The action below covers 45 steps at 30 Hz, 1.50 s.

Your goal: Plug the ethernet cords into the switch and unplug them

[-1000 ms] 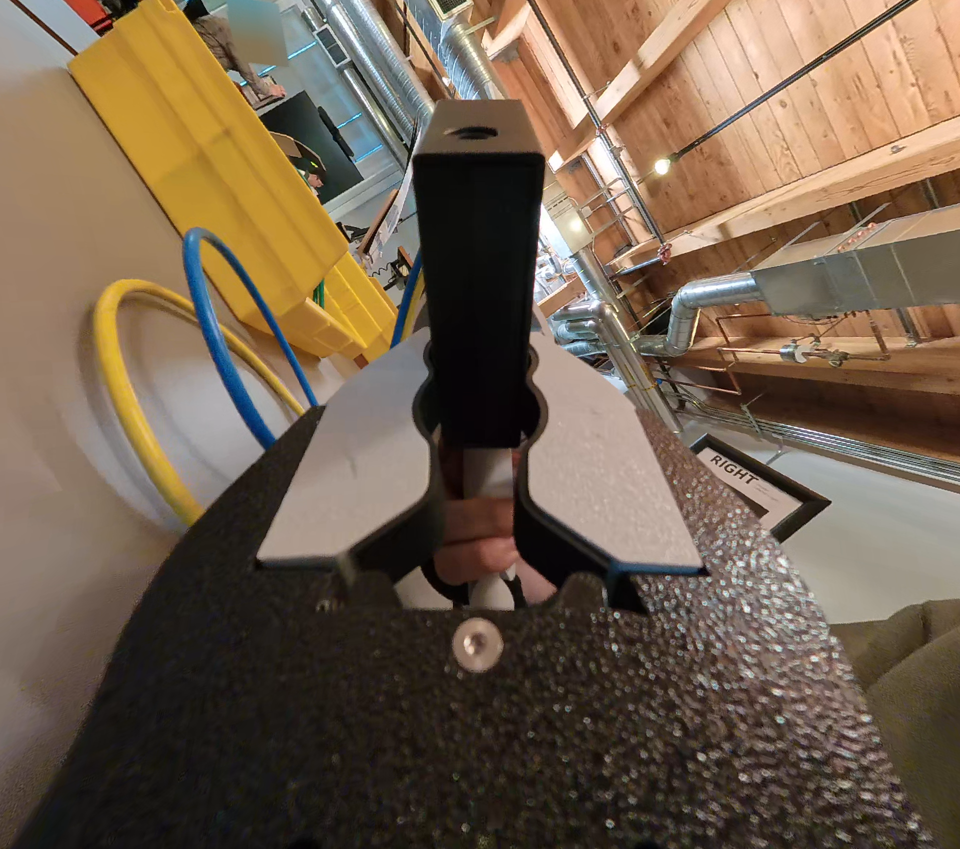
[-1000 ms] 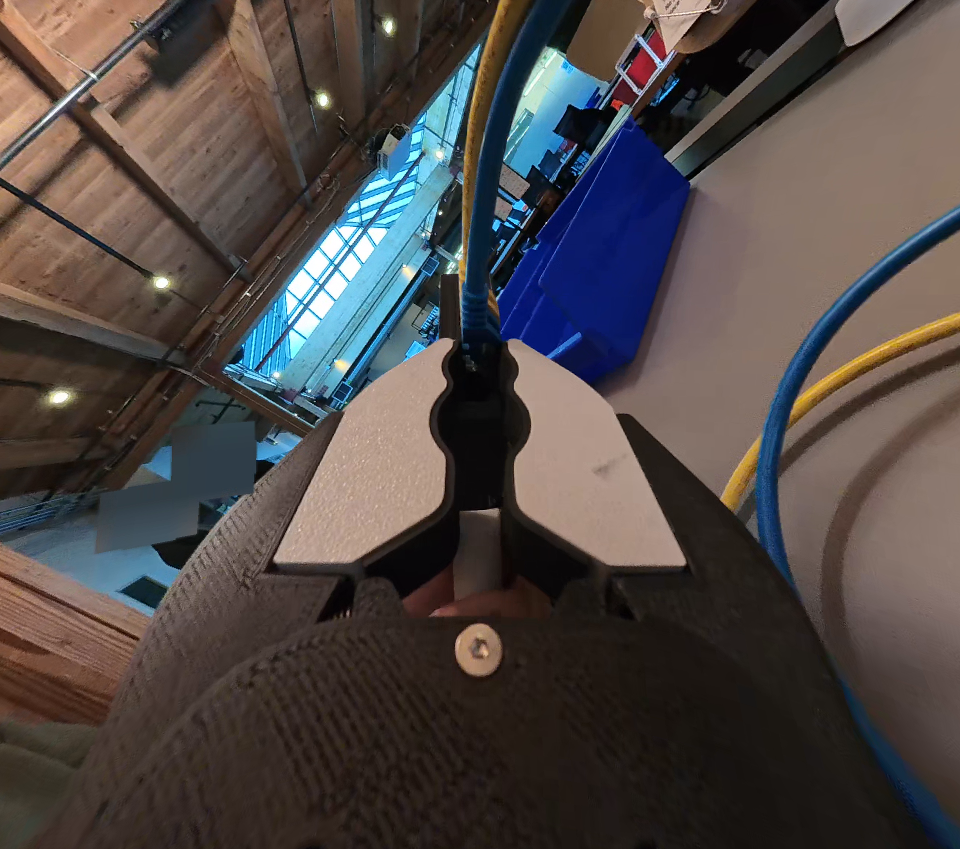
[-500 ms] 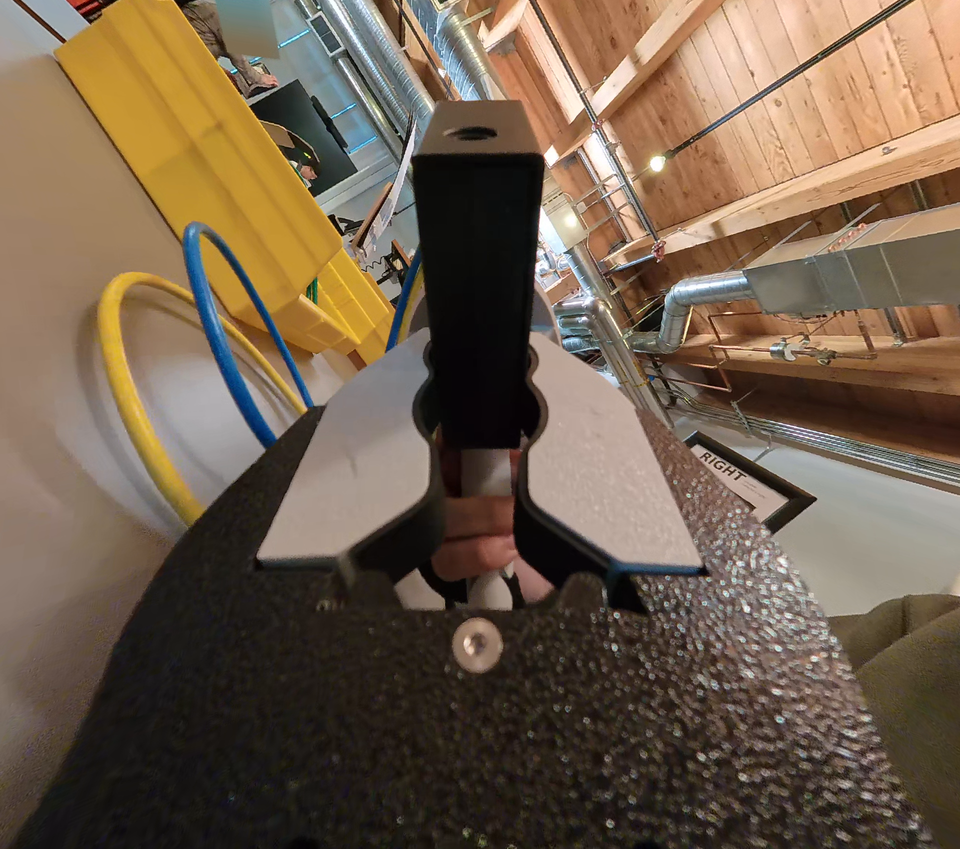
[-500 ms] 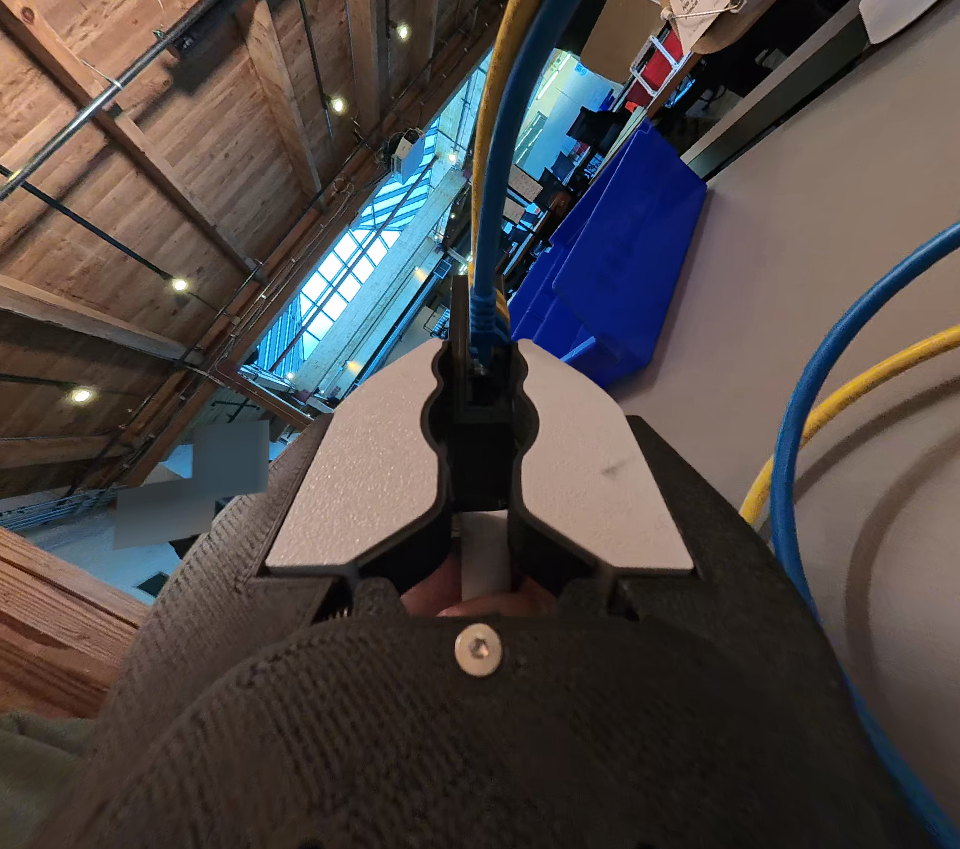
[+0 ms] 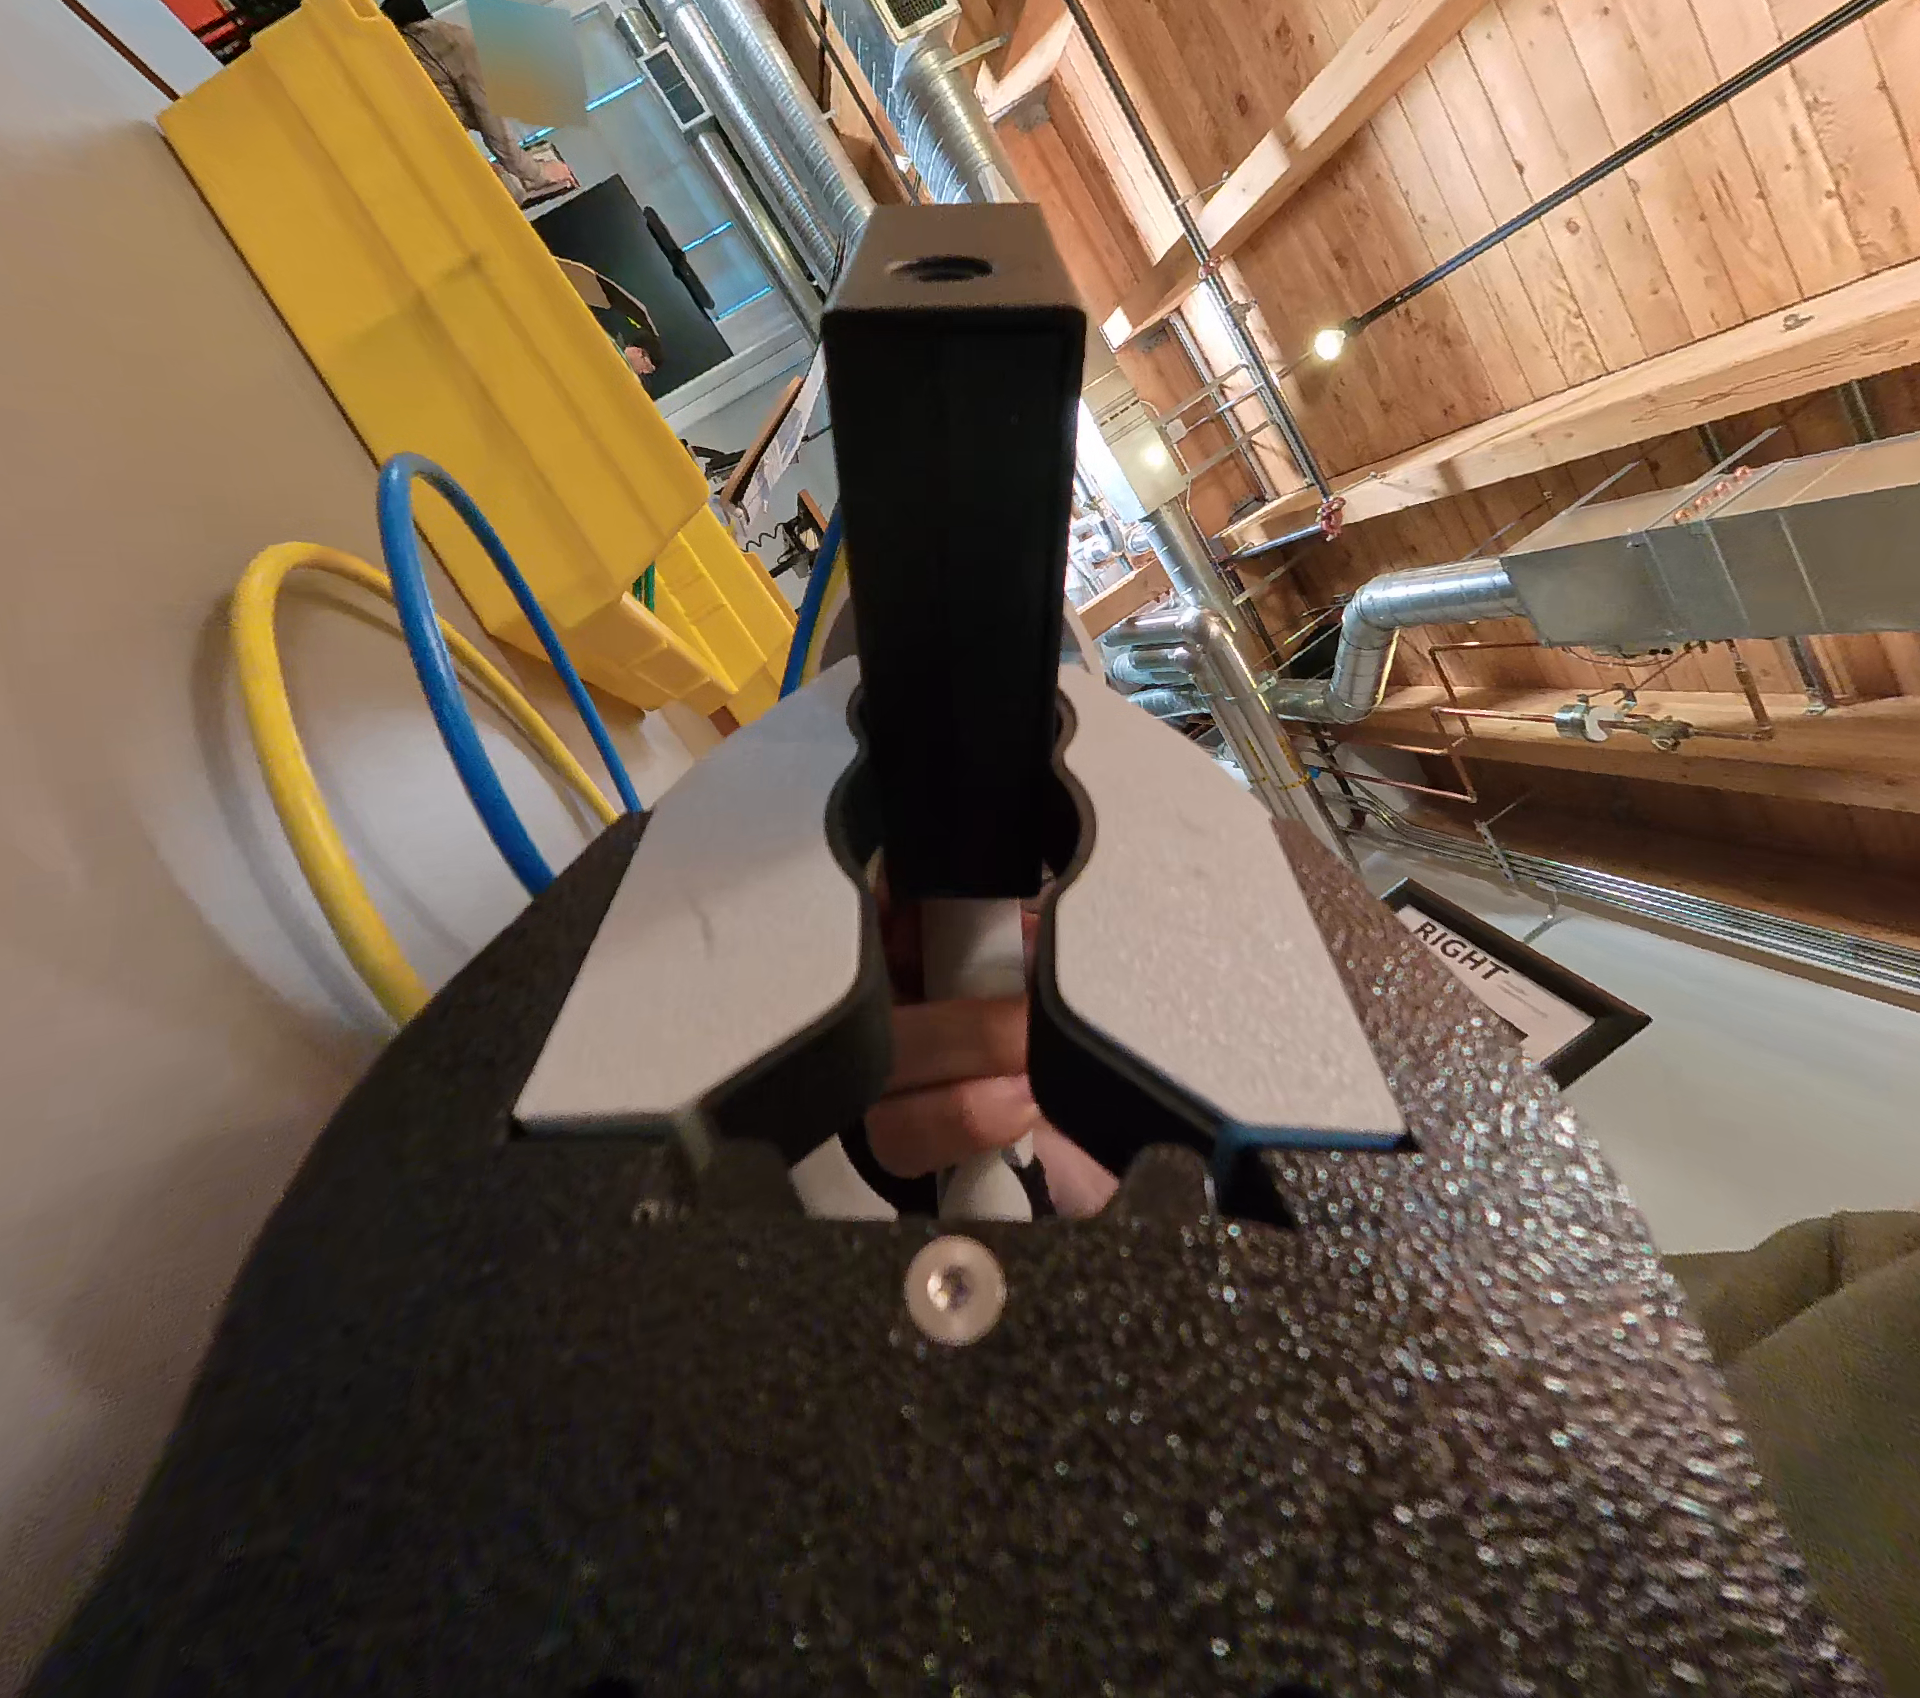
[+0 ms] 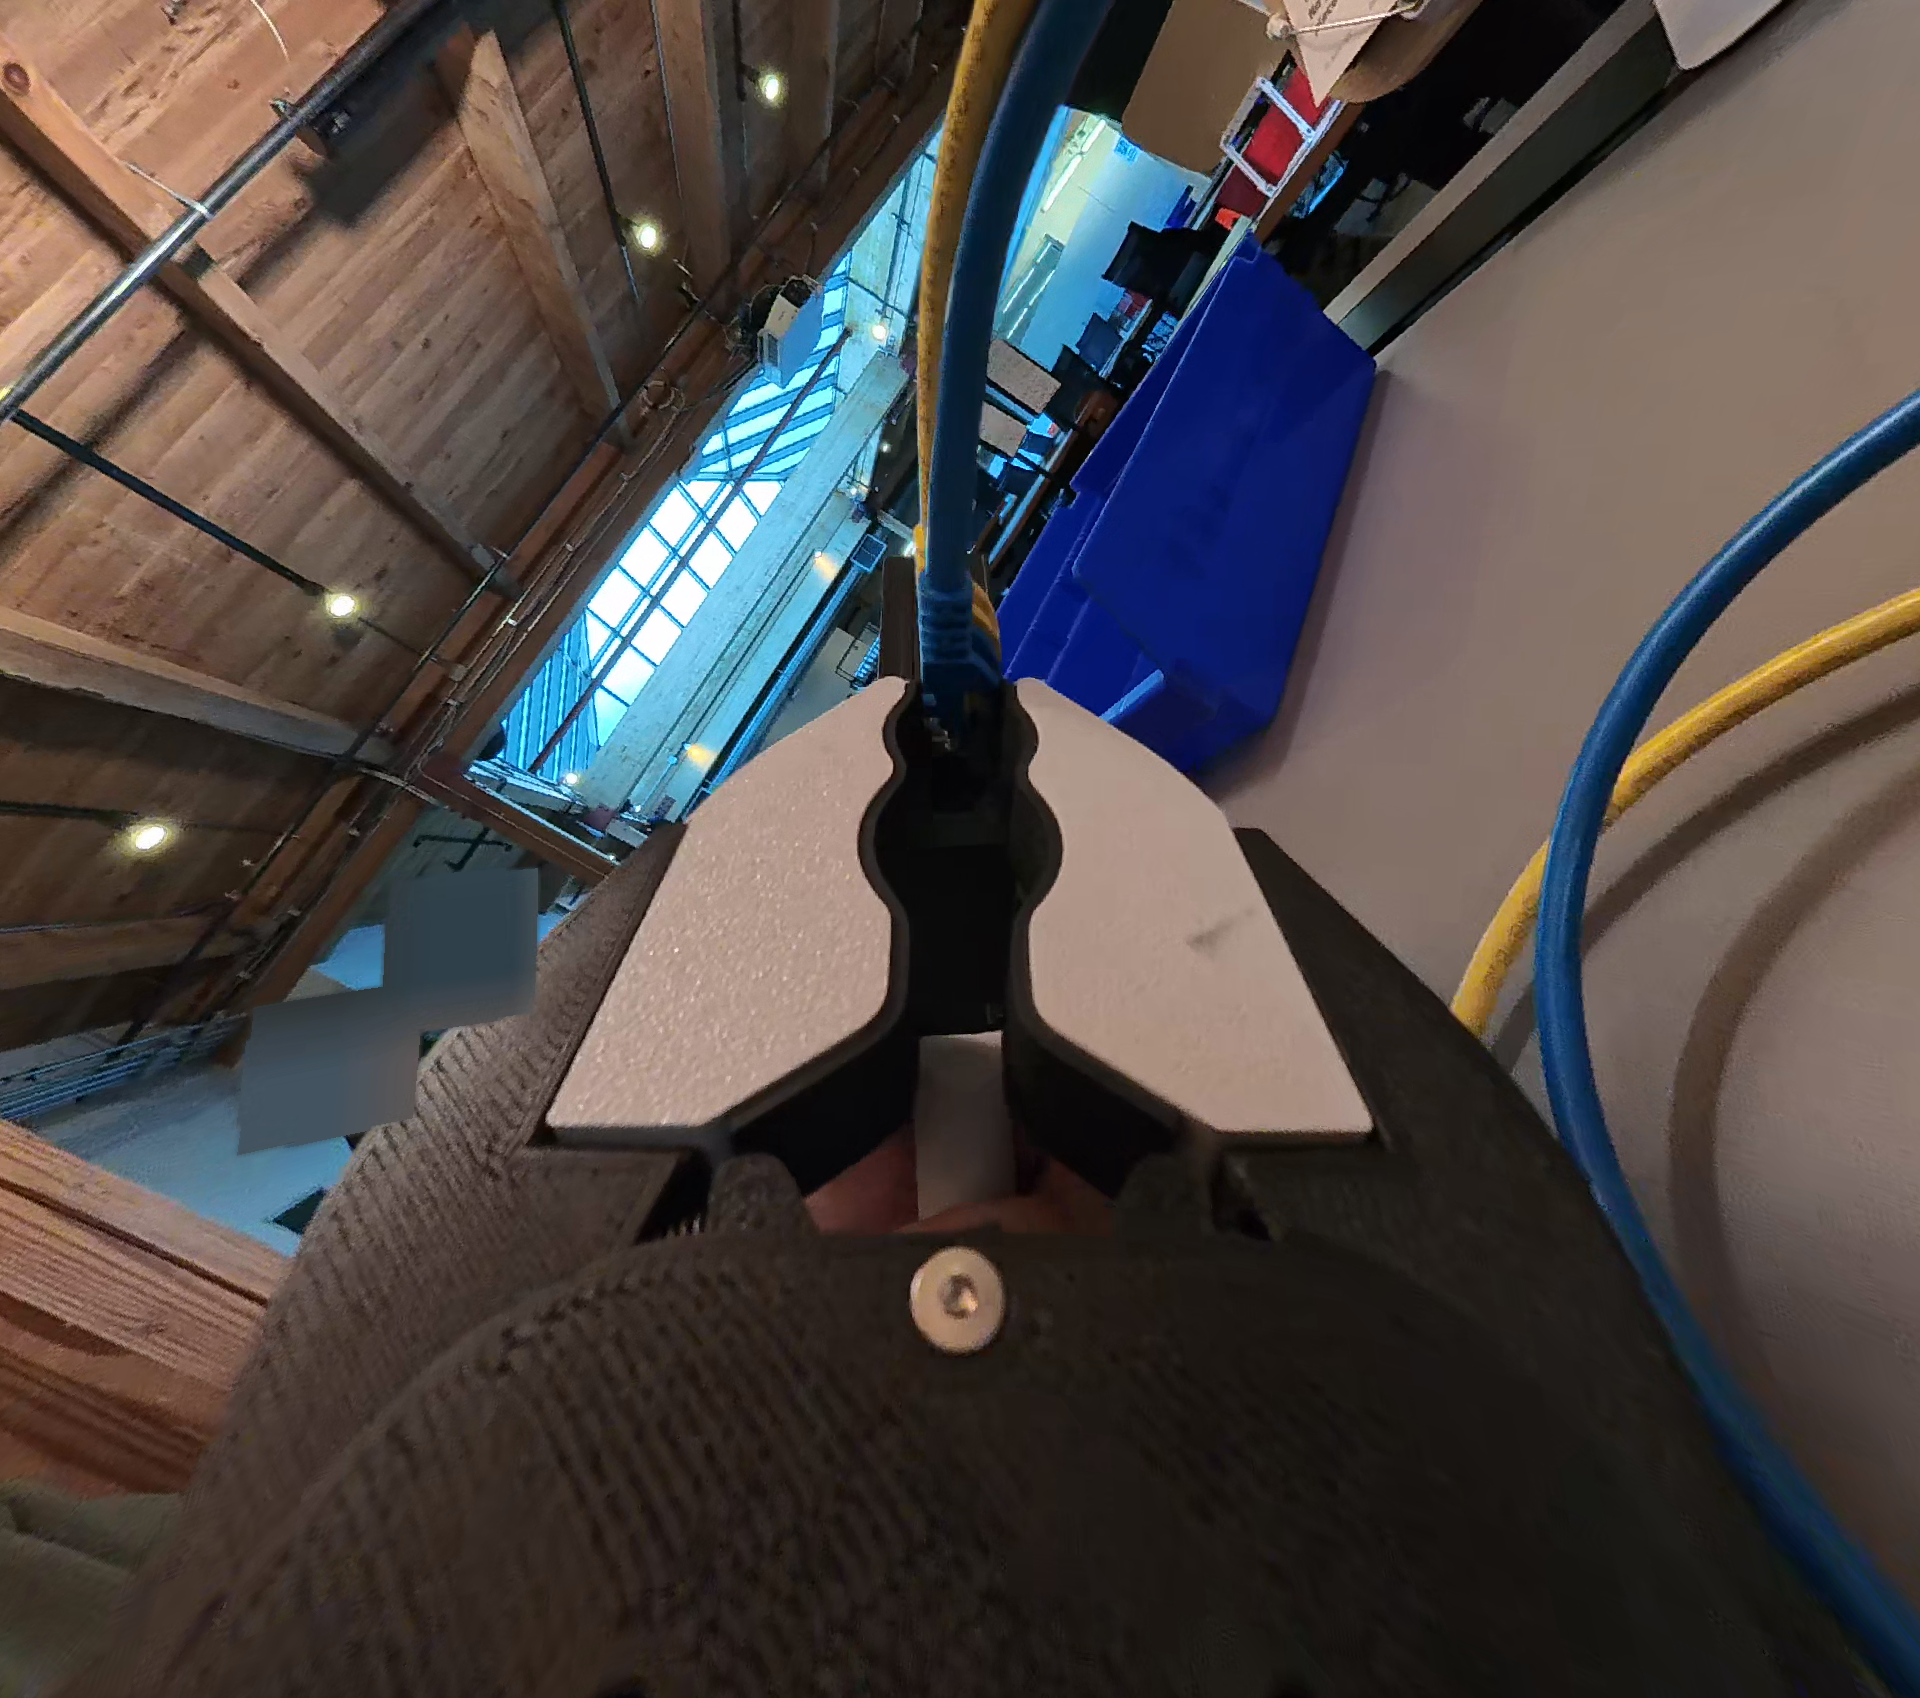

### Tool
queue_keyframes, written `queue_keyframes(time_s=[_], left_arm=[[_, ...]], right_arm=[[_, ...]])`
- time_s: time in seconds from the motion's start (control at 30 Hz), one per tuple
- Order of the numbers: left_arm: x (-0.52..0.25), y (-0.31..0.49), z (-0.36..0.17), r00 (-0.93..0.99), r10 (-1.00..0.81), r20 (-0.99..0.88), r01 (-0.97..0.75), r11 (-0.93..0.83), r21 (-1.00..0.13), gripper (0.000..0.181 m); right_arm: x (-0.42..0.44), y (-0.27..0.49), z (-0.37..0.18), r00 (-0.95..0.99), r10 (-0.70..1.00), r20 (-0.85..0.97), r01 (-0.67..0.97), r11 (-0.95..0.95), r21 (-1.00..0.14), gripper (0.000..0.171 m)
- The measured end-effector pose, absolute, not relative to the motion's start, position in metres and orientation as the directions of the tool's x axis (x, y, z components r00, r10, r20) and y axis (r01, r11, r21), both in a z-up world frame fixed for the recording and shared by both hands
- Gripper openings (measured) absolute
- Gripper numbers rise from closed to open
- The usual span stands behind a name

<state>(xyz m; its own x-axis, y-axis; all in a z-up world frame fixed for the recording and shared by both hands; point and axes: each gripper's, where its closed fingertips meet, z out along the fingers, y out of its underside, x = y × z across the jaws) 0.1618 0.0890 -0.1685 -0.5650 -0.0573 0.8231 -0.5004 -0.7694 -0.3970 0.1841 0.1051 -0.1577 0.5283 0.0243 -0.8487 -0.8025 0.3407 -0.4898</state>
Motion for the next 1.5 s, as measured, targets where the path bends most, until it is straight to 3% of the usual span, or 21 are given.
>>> queue_keyframes(time_s=[0.4,1.0,1.17,1.5], left_arm=[[0.163,0.089,-0.171,-0.559,-0.076,0.826,-0.492,-0.771,-0.403,0.027],[0.160,0.094,-0.165,-0.605,-0.080,0.792,-0.434,-0.801,-0.413,0.027],[0.165,0.095,-0.174,-0.513,0.064,0.856,-0.513,-0.822,-0.245,0.027],[0.167,0.102,-0.172,-0.485,0.112,0.868,-0.510,-0.842,-0.177,0.027]], right_arm=[[0.185,0.105,-0.161,0.535,0.007,-0.845,-0.791,0.355,-0.498,0.014],[0.179,0.109,-0.155,0.689,-0.076,-0.721,-0.688,0.243,-0.684,0.014],[0.185,0.108,-0.167,0.696,-0.126,-0.707,-0.674,0.227,-0.703,0.014],[0.187,0.114,-0.165,0.710,-0.123,-0.694,-0.665,0.208,-0.717,0.014]])
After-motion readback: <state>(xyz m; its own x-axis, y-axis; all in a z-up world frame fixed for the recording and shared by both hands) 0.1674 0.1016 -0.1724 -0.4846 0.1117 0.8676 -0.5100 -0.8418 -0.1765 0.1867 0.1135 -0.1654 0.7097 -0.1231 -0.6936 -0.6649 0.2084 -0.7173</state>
